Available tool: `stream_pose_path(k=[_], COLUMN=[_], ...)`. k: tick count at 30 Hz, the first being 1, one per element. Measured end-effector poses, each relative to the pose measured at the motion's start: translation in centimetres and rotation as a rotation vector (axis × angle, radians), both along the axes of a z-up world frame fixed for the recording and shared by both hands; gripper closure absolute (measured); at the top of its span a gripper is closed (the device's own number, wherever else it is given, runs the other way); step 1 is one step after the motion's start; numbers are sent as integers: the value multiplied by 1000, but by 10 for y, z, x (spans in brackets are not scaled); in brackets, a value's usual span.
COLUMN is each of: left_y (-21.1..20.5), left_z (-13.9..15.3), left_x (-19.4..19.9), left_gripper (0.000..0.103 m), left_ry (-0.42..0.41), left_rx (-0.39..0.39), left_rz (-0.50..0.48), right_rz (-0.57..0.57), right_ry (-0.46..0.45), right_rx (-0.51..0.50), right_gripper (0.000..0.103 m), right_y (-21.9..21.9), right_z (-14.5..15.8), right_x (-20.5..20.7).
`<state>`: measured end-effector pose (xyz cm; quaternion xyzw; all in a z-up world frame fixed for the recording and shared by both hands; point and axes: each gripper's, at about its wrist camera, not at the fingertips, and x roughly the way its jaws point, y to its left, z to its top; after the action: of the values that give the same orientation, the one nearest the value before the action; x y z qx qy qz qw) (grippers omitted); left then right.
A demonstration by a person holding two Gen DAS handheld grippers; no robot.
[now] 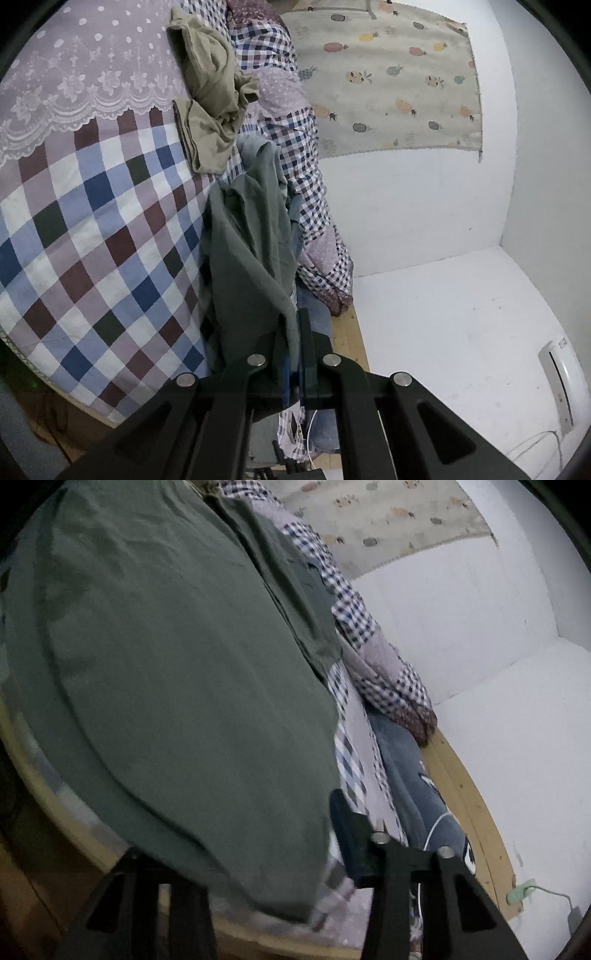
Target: Fold clothes
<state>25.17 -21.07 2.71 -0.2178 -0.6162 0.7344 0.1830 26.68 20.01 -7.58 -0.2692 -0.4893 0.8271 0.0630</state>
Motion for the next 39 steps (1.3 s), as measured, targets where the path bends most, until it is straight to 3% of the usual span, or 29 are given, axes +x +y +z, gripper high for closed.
stream_pose_path(k=[1,2,13,22,28,39], left_y=[0,1,2,4,9,10], left_z=[1,1,26,80,107,157], left_x=[0,0,17,66,102,164], left_gripper=[102,102,102,102,103,103], left_ry=[0,-2,-10,46,64,127], left_rx=[-3,-9,-155,-255,-295,-302], left_rz=[-2,-3,-23,-76,-113,-140], right_rz=[1,11,105,197,263,344], right_ry=[-15,-23,-23,7,-77,-47], right_rx=[-2,-5,-70,-183,-264,-340], right_gripper=[100,103,103,103,103,103], right_y=[2,3,20,21,26,44], right_z=[1,3,70,167,206,261], right_x=[1,5,41,93,125,168])
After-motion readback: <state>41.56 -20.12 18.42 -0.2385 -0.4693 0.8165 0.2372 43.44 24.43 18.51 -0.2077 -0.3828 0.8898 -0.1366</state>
